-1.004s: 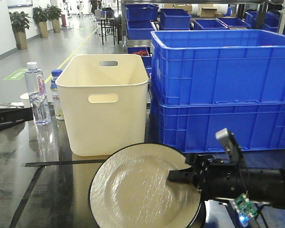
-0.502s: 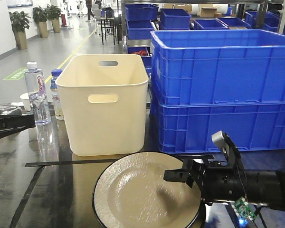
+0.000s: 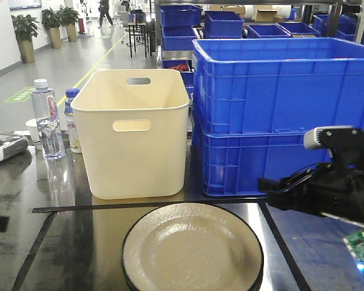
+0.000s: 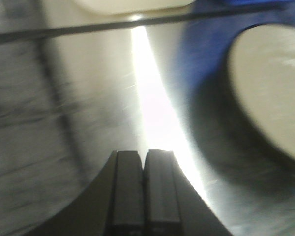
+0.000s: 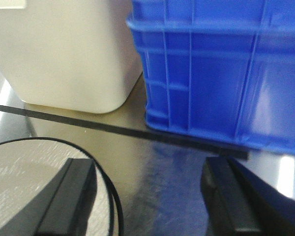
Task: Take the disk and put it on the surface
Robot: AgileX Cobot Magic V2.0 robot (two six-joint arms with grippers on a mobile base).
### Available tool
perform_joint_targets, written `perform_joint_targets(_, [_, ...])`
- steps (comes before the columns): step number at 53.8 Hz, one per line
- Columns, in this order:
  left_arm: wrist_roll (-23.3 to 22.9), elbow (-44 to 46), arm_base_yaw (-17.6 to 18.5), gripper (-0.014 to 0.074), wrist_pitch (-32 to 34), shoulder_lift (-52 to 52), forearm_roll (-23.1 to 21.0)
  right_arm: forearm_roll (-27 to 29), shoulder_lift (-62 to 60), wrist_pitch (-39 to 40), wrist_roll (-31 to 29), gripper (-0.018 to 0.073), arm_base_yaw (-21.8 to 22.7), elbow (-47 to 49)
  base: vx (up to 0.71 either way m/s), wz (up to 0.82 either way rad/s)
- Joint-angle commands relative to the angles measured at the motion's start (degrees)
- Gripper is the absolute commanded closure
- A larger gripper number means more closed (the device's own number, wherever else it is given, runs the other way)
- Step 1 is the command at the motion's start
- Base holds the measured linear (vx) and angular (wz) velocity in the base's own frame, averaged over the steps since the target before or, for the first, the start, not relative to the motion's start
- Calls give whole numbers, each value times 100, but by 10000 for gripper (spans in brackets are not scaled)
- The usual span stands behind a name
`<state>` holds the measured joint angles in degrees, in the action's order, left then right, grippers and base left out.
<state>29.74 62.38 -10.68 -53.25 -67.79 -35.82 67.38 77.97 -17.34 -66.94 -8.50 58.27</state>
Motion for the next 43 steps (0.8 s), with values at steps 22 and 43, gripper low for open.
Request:
perform_joint_targets(22, [-1025,-891,9,598,1952,1629,1801,-5502,-2248,-1167,4805,568,20,140,0,0])
perform_joint_targets(43, [-931,-3619,9,598,3359,4985,1623,-7091,-4247,1634,5965,568,15,-2247,0,0])
